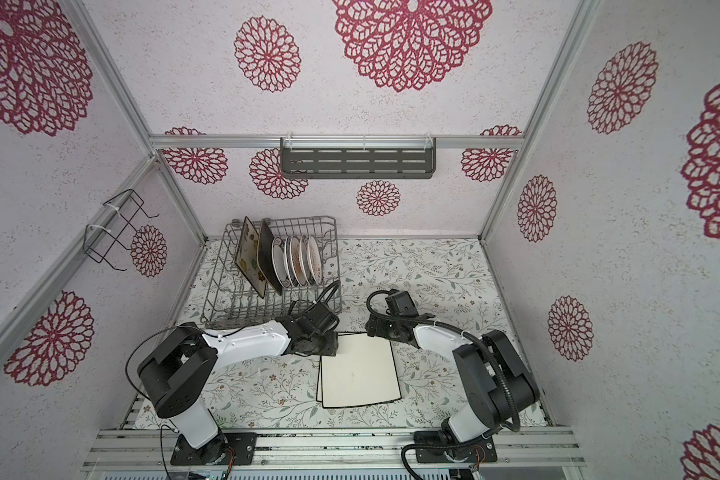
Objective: Unload the plates from the dish rack
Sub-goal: 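Press the stacked plates flat with both grippers at opposite edges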
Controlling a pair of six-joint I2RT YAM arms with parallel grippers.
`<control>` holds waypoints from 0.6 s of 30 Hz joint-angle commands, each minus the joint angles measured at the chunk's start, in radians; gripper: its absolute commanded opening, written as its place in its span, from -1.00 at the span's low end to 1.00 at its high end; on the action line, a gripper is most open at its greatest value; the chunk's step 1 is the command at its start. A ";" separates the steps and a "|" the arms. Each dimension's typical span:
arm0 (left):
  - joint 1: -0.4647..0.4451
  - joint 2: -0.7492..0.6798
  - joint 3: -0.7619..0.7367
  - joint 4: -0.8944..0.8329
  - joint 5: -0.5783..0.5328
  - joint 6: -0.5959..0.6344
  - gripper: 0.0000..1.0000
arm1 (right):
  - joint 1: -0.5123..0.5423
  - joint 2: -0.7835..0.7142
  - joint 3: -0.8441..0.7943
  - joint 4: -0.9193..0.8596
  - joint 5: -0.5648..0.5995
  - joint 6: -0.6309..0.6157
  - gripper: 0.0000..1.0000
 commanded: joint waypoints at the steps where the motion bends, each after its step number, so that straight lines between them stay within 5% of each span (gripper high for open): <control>1: 0.006 0.007 0.020 0.007 0.025 0.012 0.15 | 0.011 -0.011 0.043 0.048 -0.055 -0.012 0.62; 18: -0.013 -0.111 -0.087 -0.049 0.068 -0.036 0.16 | 0.074 -0.329 -0.108 -0.179 0.033 0.100 0.70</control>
